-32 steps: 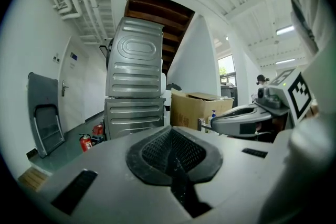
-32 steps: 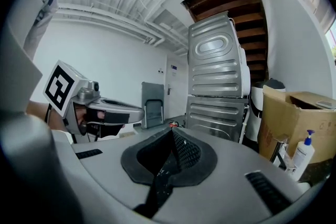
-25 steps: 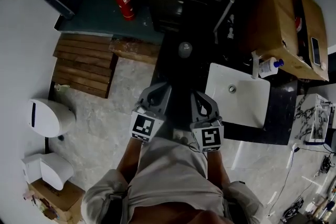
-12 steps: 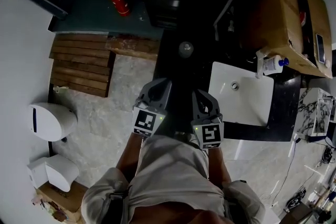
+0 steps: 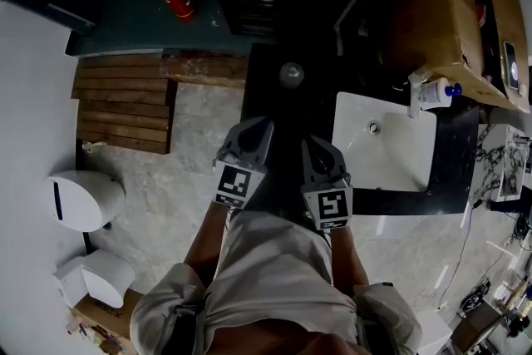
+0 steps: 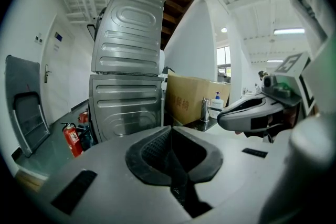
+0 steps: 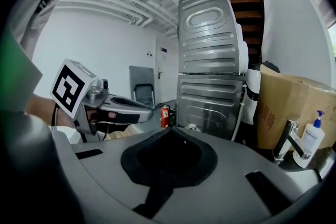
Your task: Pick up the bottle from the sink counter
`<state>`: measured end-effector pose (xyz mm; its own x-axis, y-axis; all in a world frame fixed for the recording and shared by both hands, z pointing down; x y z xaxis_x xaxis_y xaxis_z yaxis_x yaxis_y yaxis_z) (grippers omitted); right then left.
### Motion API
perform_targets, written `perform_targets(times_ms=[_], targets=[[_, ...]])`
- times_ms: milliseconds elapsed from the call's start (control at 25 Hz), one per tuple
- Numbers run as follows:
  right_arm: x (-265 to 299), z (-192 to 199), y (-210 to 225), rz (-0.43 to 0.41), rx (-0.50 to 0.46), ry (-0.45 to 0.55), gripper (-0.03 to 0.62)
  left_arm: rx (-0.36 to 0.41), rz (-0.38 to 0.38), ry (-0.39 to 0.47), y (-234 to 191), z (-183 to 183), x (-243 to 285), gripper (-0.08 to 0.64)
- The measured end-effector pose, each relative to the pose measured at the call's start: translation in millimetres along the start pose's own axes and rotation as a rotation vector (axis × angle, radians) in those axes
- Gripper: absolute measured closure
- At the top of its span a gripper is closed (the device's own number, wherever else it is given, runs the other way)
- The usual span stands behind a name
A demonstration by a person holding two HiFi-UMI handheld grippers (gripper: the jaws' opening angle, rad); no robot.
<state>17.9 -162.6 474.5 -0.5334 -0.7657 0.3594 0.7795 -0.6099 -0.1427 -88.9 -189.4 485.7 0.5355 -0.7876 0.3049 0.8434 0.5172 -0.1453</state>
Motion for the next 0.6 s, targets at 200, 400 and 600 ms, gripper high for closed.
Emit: perform_targets(times_ms=[200,400,600], targets=[[12.7,7.6,2.2,0.007,0.01,-0.022,0.6,-0.001,0.019,-0.02,-7.9,7.7,14.9,0.557],[24.9,15.0,4.3,0.011,0.014,-0.043,0.6,0.01,0.035,-0.038,-15.4,13.4,28.3,0.556],[34.6,23.4,4.9,0.016,0.026,-0.062,0.6,0.005,0.053,-0.058,-21.0,23.0,40.8,0.555]])
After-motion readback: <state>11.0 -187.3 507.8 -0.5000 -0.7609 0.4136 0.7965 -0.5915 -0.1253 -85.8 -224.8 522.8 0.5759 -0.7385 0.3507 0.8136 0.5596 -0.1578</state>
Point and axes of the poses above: the fingertips, and each gripper's own axes: x forward along the fingers, y to its right, z out of its underside, the point moved 3 cm from there along -x, backward along the fingers, and after that the axes turned 6 degrees about -x, right-handed, at the moved point
